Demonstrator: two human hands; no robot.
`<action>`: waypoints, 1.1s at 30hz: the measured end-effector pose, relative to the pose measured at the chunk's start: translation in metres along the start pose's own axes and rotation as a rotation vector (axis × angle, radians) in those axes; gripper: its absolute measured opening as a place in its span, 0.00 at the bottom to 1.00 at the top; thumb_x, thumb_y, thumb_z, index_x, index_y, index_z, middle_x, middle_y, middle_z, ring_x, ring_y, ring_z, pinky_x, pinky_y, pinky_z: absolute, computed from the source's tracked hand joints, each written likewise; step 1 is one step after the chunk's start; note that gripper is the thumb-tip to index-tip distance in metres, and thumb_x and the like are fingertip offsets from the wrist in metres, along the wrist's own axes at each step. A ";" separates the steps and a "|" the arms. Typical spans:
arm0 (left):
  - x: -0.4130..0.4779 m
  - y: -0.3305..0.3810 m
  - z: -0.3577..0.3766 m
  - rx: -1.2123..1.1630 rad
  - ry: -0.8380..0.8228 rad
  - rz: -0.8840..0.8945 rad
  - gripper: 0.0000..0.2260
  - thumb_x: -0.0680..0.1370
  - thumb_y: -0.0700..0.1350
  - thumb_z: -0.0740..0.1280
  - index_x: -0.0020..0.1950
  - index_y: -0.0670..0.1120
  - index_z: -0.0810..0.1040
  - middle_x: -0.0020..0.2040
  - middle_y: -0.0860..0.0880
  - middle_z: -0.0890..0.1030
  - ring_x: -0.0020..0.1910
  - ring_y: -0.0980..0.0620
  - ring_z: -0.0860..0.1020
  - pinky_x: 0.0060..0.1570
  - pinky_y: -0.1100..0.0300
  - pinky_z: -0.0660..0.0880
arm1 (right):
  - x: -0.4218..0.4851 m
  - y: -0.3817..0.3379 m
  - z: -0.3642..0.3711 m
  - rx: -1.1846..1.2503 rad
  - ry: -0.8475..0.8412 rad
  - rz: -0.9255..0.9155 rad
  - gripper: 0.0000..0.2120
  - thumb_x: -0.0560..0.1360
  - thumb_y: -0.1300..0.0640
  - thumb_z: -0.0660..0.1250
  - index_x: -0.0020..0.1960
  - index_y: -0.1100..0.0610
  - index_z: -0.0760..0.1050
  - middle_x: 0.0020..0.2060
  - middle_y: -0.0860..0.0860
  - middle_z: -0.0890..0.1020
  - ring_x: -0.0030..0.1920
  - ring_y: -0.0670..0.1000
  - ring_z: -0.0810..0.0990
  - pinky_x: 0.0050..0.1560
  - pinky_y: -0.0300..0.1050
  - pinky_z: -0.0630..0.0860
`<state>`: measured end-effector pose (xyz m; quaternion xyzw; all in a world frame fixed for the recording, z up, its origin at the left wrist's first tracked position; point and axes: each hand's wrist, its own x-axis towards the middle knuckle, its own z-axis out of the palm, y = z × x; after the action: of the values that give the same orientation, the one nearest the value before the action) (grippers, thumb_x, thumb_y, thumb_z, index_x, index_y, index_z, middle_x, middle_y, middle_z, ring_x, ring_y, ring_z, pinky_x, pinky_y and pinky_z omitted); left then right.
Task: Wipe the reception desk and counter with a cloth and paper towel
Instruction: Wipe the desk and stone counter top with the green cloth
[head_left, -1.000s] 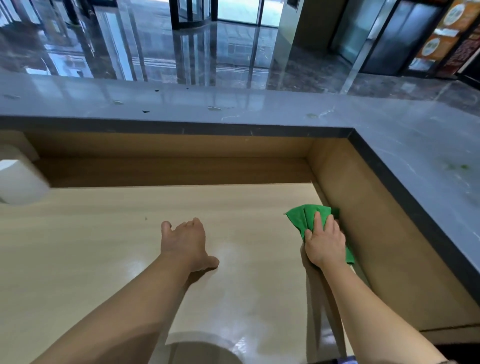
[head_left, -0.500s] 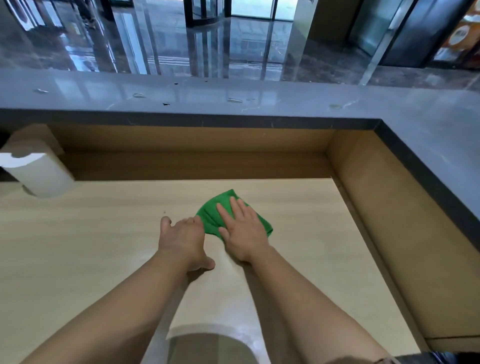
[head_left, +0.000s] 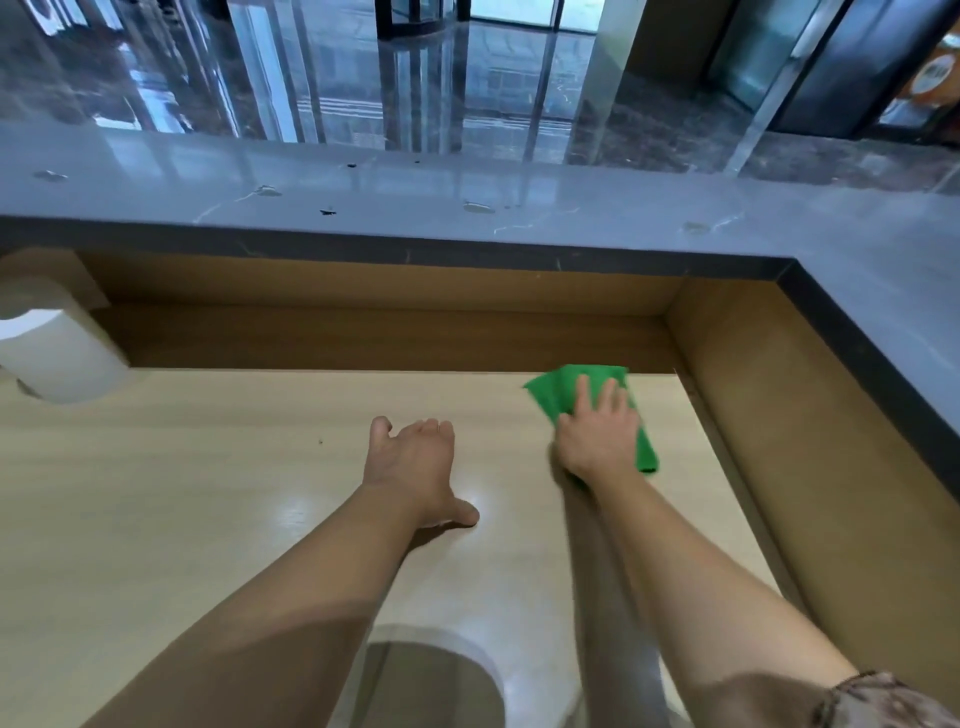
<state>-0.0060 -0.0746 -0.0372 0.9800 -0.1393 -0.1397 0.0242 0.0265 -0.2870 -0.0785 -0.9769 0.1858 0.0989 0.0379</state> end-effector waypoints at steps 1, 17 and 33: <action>0.003 0.001 0.000 0.017 -0.003 0.000 0.30 0.63 0.68 0.70 0.54 0.50 0.69 0.51 0.52 0.73 0.57 0.51 0.73 0.62 0.48 0.56 | -0.001 -0.024 0.002 -0.012 -0.006 -0.102 0.30 0.82 0.46 0.48 0.79 0.52 0.40 0.78 0.60 0.43 0.78 0.60 0.42 0.76 0.55 0.43; 0.047 0.038 -0.016 0.367 -0.292 -0.095 0.17 0.66 0.64 0.73 0.34 0.51 0.75 0.37 0.55 0.78 0.43 0.52 0.77 0.68 0.44 0.49 | 0.098 -0.023 -0.024 0.036 -0.098 -0.356 0.29 0.82 0.48 0.49 0.79 0.46 0.40 0.79 0.50 0.41 0.78 0.54 0.46 0.76 0.54 0.49; -0.013 0.072 -0.004 0.331 -0.167 -0.073 0.08 0.66 0.54 0.71 0.42 0.52 0.81 0.37 0.55 0.80 0.41 0.52 0.77 0.70 0.43 0.46 | -0.021 0.145 0.000 0.124 -0.028 -0.096 0.28 0.83 0.49 0.49 0.80 0.55 0.44 0.79 0.56 0.45 0.78 0.57 0.49 0.74 0.54 0.54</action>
<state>-0.0357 -0.1400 -0.0237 0.9601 -0.1262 -0.1965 -0.1541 -0.0464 -0.4136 -0.0796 -0.9790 0.1439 0.0988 0.1054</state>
